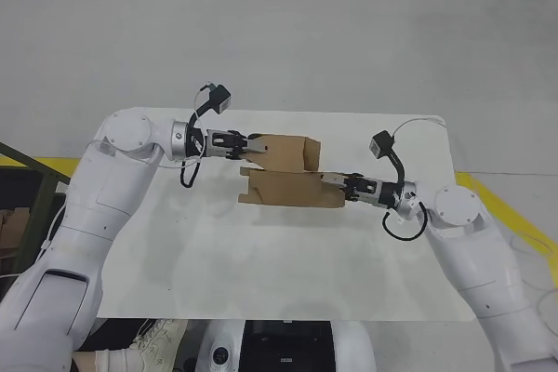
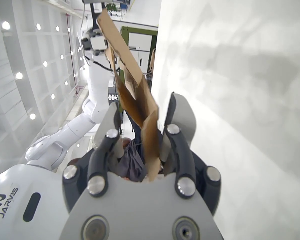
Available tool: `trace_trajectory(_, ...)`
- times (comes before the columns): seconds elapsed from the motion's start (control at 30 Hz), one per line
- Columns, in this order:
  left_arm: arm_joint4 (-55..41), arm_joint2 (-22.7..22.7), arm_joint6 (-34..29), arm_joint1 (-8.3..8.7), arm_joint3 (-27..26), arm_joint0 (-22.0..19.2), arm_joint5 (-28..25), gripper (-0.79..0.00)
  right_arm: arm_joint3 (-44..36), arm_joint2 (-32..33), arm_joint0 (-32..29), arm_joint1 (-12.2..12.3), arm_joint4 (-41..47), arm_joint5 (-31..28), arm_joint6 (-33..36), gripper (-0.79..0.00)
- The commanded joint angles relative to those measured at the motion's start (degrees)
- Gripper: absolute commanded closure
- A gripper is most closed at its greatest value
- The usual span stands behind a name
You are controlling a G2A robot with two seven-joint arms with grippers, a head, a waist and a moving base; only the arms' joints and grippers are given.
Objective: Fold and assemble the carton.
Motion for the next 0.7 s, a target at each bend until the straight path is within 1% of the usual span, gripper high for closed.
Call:
trace_trajectory(0.0, -0.1, -0.2, -0.1, 0.09, -0.3, 0.3, -0.2, 0.0, -1.9, 1.2, -1.2, 0.2, -0.4, -0.5, -1.9, -0.785)
trace_trajectory(0.13, -0.2, -0.3, -0.1, 0.18, -0.9, 0.9, -0.3, 0.0, -5.7, 4.1, -3.9, 0.6, -0.6, -2.7, -5.4, -0.785)
trace_trajectory(0.2, -0.2, -0.2, -0.1, 0.19, -1.1, 1.1, -0.5, 0.0, -8.0, 5.3, -5.1, 0.8, -0.1, -4.3, -5.9, -0.785)
trace_trajectory(0.27, 0.0, -0.2, -0.1, 0.2, -1.2, 1.2, -0.6, 0.0, -10.5, 6.3, -6.1, 1.0, 1.3, -6.1, -5.1, -0.785)
trace_trajectory(0.33, 0.0, -0.1, 0.0, 0.2, -1.3, 1.2, -0.6, 0.0, -12.1, 6.5, -6.6, 1.1, 2.9, -7.4, -2.9, -0.785)
trace_trajectory(0.5, -0.4, 0.5, -0.1, 0.02, -1.5, 1.2, -0.6, 0.0, -11.8, 3.1, -4.4, 0.6, 5.8, -8.3, 2.3, -0.785)
trace_trajectory(0.67, -0.6, 1.4, -0.4, -0.22, -1.6, 0.9, -0.8, 0.0, -6.3, -1.8, 0.0, -0.6, 7.8, -9.6, 3.3, -0.785)
